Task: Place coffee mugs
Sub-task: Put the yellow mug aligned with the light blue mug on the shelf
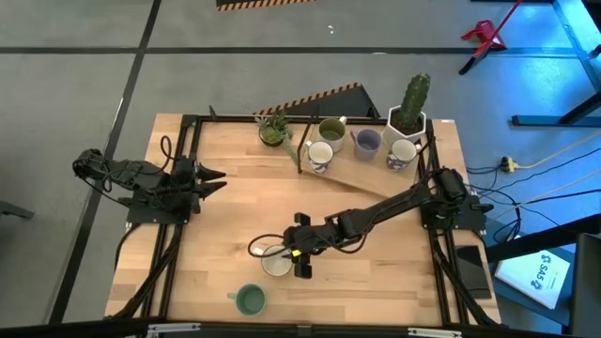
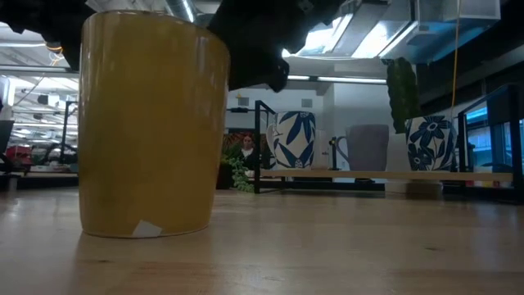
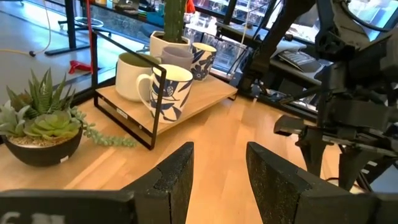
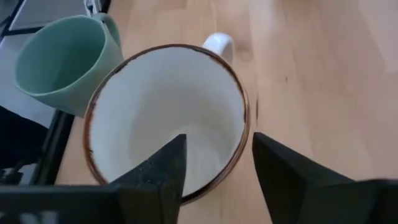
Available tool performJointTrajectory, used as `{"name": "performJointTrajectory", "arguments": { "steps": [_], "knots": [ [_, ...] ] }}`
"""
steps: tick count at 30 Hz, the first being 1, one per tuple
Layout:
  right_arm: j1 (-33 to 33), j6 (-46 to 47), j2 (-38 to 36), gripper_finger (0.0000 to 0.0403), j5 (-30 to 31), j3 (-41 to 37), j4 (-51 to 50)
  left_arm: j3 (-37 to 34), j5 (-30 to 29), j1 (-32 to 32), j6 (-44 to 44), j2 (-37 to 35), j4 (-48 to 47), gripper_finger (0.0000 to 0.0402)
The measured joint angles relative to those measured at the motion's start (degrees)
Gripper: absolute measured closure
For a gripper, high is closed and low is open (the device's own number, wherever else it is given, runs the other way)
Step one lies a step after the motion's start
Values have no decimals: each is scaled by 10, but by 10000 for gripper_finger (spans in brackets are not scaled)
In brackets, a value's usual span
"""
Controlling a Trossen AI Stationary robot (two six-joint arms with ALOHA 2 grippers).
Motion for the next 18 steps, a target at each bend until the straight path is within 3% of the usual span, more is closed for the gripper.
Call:
{"name": "performJointTrajectory", "arguments": {
  "steps": [10, 18],
  "knots": [
    [-6, 39, 5, 382, -26, 25, -118, 0, 0, 0, -10, 0, 0, 259],
    [-9, 36, 5, 396, -12, 62, -212, 0, 0, 0, -10, 0, 1, 259]
  ]
}}
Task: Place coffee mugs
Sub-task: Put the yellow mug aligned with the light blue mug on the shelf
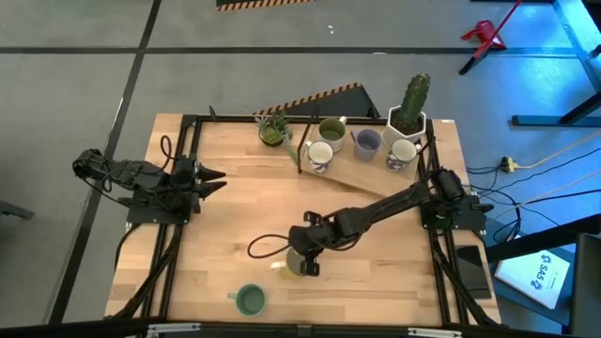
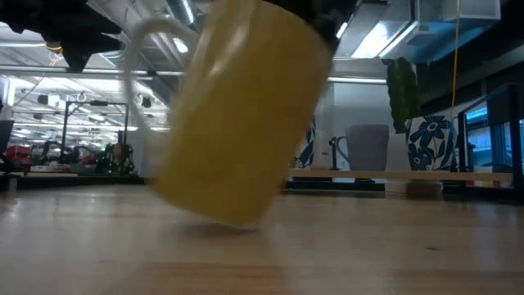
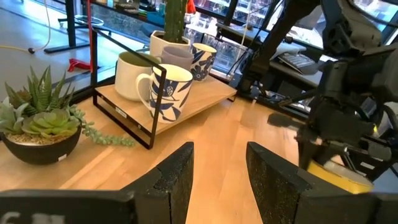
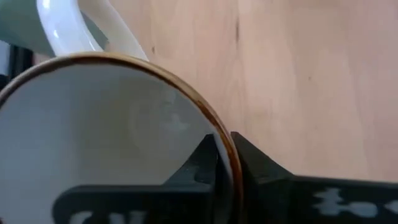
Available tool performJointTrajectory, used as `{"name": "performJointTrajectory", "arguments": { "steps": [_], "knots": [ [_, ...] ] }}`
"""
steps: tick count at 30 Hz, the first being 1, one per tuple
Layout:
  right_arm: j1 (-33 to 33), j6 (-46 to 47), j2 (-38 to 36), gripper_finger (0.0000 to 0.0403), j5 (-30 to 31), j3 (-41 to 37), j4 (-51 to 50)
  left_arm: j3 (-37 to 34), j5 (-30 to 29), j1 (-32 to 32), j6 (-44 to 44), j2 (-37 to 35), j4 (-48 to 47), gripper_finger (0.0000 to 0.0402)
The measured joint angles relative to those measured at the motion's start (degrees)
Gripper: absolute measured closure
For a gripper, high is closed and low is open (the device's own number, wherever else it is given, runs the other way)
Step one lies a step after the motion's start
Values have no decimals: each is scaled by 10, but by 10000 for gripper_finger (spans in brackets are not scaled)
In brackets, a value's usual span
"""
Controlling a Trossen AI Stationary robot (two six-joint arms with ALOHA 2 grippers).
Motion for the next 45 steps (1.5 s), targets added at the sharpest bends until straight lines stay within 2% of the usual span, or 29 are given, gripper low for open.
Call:
{"name": "performJointTrajectory", "arguments": {
  "steps": [9, 14, 18, 23, 28, 38, 45],
  "knots": [
    [-59, -18, -74, 398, 30, 103, -343, 0, -1, 0, -18, 0, 1, 259],
    [-126, -16, -148, 398, 60, 107, -491, 0, -2, 0, -18, 0, 1, 260],
    [-191, -14, -202, 399, 77, 105, -551, 0, -7, 0, -18, 0, 1, 260],
    [-265, -14, -239, 399, 82, 79, -554, 0, -10, 0, -18, 0, -2, 260],
    [-304, -25, -239, 399, 53, 23, -543, 0, -17, 0, -18, 0, -10, 260],
    [-386, -57, -284, 400, 0, -105, -365, 0, -17, 0, -14, 0, -14, 259],
    [-412, -62, -299, 400, -23, -145, -321, 0, -17, 0, -14, 0, -14, 260]
  ]
}}
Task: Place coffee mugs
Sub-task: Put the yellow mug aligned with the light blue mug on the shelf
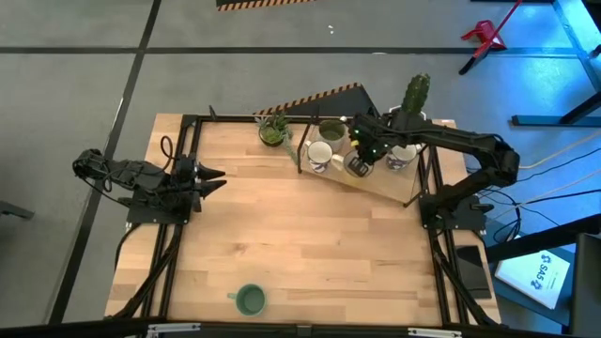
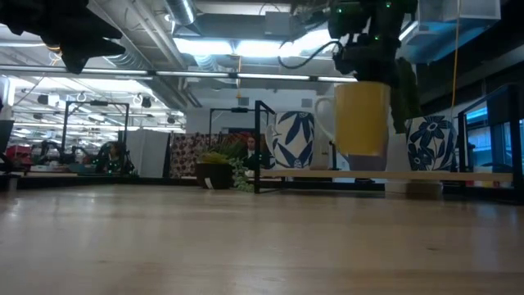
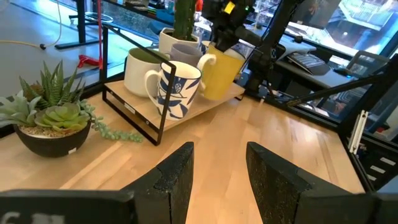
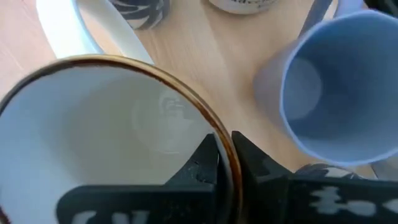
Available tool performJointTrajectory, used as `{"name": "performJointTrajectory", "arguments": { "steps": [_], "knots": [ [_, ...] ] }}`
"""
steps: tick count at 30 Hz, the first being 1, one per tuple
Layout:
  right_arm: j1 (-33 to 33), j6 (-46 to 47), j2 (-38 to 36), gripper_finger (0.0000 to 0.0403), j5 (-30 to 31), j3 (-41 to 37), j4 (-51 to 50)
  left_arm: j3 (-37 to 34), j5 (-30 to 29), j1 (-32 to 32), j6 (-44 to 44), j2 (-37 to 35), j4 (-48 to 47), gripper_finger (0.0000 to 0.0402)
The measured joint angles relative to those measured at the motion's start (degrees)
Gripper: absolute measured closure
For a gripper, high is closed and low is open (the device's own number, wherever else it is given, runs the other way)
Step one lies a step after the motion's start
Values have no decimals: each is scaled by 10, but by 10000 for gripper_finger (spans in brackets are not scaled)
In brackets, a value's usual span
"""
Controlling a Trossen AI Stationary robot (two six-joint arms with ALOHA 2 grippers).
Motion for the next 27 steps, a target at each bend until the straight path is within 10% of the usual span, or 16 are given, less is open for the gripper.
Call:
{"name": "performJointTrajectory", "arguments": {
  "steps": [27],
  "knots": [
    [-42, -28, 6, 400, -8, -50, 46, 0, -19, 0, 1, 0, -2, 259]
  ]
}}
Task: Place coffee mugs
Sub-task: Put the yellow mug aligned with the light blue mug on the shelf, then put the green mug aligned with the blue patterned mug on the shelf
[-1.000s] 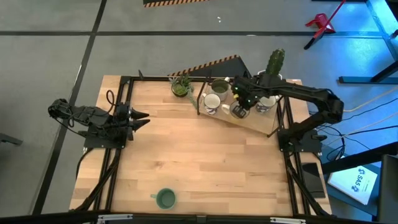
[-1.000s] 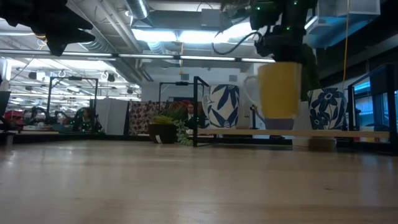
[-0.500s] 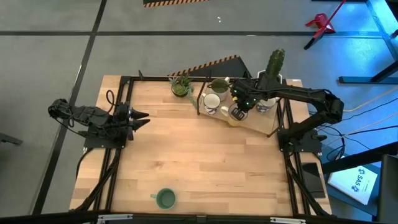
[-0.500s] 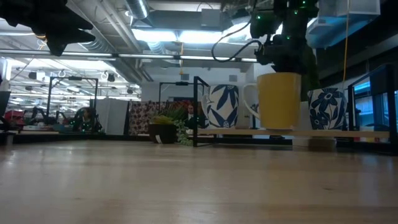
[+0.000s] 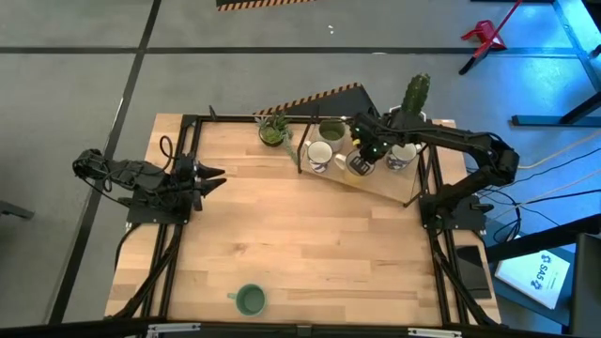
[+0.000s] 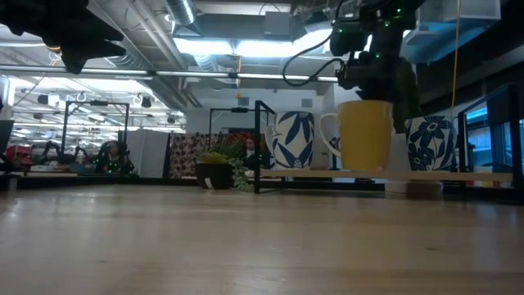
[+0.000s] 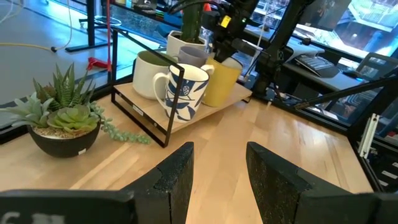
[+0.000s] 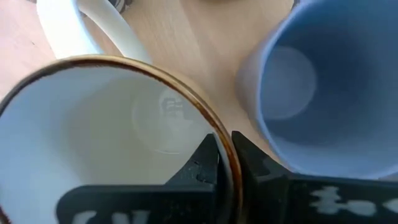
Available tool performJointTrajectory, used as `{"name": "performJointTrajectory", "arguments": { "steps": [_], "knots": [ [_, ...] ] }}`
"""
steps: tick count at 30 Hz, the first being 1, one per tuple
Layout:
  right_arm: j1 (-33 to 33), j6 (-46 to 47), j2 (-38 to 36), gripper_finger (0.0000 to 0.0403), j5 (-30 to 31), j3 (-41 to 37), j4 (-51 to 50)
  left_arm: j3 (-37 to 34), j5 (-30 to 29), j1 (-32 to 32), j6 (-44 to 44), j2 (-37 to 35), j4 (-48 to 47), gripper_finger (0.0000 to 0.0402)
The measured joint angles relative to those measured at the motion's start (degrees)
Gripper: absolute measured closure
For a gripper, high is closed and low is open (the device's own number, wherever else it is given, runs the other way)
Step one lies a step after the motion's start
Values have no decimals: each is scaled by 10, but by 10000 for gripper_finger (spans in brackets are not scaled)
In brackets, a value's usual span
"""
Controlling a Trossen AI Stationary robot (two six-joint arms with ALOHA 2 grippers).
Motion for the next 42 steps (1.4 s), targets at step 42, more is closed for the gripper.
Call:
{"name": "performJointTrajectory", "arguments": {
  "steps": [42],
  "knots": [
    [-9, -64, -12, 274, 36, 56, -50, 0, -15, 0, -1, 0, 0, 260]
  ]
}}
